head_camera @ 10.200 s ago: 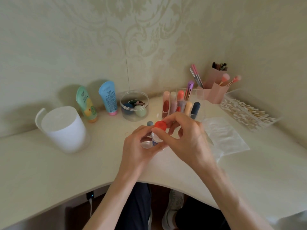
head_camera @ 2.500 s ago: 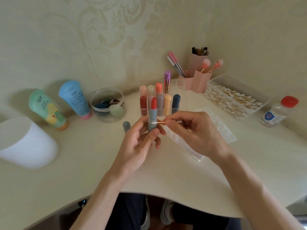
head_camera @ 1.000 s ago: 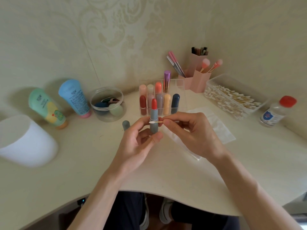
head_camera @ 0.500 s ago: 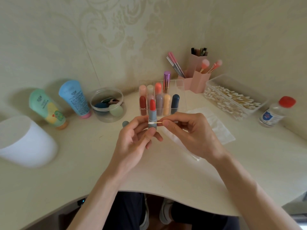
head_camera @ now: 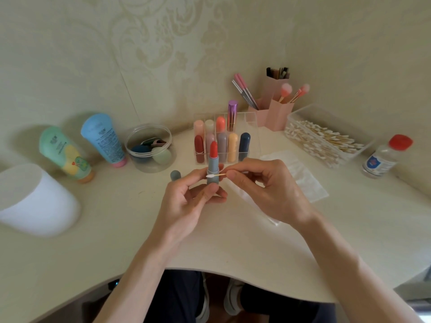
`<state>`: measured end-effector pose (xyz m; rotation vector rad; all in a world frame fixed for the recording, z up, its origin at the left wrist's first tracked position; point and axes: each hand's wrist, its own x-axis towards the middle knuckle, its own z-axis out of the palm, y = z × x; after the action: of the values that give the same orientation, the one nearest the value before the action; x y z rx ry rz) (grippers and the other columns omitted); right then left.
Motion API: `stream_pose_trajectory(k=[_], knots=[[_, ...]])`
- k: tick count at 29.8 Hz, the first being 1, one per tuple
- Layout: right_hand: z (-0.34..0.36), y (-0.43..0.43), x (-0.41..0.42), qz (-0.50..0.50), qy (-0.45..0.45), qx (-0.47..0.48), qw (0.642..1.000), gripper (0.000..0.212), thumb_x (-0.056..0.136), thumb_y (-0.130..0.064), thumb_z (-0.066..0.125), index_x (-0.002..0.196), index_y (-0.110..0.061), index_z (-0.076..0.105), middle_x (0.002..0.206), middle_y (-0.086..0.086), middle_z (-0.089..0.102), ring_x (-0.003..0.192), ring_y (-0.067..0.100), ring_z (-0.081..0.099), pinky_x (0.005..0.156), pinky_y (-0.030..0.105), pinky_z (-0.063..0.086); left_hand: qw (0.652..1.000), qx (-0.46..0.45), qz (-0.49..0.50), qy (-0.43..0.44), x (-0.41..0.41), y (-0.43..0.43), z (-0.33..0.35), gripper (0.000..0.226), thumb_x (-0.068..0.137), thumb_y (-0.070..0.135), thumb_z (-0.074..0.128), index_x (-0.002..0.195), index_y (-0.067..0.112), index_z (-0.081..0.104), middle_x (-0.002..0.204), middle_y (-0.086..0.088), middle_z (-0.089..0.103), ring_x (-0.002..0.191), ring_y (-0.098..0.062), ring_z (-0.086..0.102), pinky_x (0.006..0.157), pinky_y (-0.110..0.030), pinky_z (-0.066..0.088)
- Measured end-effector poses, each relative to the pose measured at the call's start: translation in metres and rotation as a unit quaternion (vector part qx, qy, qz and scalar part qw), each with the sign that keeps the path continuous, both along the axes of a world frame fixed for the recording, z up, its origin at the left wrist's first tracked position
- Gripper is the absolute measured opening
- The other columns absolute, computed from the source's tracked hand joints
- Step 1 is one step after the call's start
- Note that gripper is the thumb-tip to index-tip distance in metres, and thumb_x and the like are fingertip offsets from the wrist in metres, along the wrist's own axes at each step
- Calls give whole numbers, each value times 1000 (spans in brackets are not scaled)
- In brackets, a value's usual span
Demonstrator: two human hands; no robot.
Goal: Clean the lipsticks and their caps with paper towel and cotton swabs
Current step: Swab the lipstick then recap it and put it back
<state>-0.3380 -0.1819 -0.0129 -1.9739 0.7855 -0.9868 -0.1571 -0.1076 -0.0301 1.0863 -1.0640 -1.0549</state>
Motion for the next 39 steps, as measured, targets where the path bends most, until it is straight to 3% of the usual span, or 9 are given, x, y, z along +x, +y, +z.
stream_pose_trajectory(k=[4, 10, 15, 19, 22, 25, 29, 34, 39], knots=[[-1, 0, 0, -7, -6, 9, 1000, 16, 101, -17, 69, 110, -19, 82, 82, 2, 76, 70, 34, 60, 69, 51, 47, 1000, 0, 14, 26, 1, 1, 1, 30, 97, 0, 62, 127, 4, 64, 114, -10, 77, 92, -35, 78, 88, -37, 63], [2, 0, -2, -4, -15, -1, 1000, 16, 101, -15, 68, 109, -18, 81, 87, -9, 78, 69, 27, 63, 67, 50, 48, 999, -12, -33, -8, 0, 4, 5, 28, 98, 6, 62, 126, 1, 65, 115, -11, 76, 98, -32, 75, 81, -37, 63], [1, 0, -1, -5, -7, -2, 1000, 15, 100, -16, 69, 108, -17, 82, 84, -7, 76, 67, 28, 58, 65, 50, 46, 1000, 7, -9, -8, 1, 2, 4, 27, 92, -1, 69, 118, 5, 71, 102, -9, 77, 79, -23, 70, 64, -31, 58], [1, 0, -1, 2, -6, -5, 1000, 15, 100, -15, 69, 109, -18, 82, 100, -15, 80, 73, 40, 63, 67, 55, 48, 999, -7, -29, -32, 3, 3, 0, 28, 98, 4, 62, 124, 14, 71, 94, -10, 73, 84, -22, 63, 73, -28, 53], [0, -1, -1, 2, -5, 3, 1000, 15, 101, -14, 70, 109, -15, 82, 108, -18, 79, 76, 43, 63, 69, 55, 49, 999, -6, -42, -34, 3, 2, 1, 32, 94, 12, 68, 126, 15, 69, 109, -4, 76, 101, -20, 69, 88, -25, 55], [-2, 0, 0, 0, 6, -2, 1000, 15, 101, -16, 69, 110, -15, 82, 97, -3, 80, 75, 38, 62, 69, 54, 47, 999, -8, -7, -39, 2, 1, 0, 29, 88, 14, 74, 117, 13, 72, 104, -4, 78, 92, -14, 71, 83, -20, 54], [0, -1, -1, 7, 13, -10, 1000, 14, 101, -15, 69, 106, -12, 82, 98, -12, 80, 70, 35, 59, 65, 47, 46, 998, -29, -4, -49, 2, -1, -2, 29, 92, 6, 70, 120, 9, 71, 87, 7, 75, 73, -9, 62, 73, -15, 49], [0, -1, -3, 7, 8, 0, 1000, 15, 100, -16, 69, 106, -14, 82, 83, -1, 76, 67, 26, 55, 64, 44, 45, 999, -34, -5, -26, 2, -2, -4, 25, 93, 3, 68, 117, 5, 60, 89, 2, 76, 73, -13, 67, 75, -18, 50], [1, 0, -2, 13, 6, -13, 1000, 15, 100, -18, 69, 108, -19, 82, 75, 0, 69, 64, 23, 50, 60, 38, 43, 998, -34, -18, -49, 3, 0, -3, 21, 101, 5, 60, 121, 9, 65, 92, -6, 72, 83, -13, 65, 75, -17, 47]])
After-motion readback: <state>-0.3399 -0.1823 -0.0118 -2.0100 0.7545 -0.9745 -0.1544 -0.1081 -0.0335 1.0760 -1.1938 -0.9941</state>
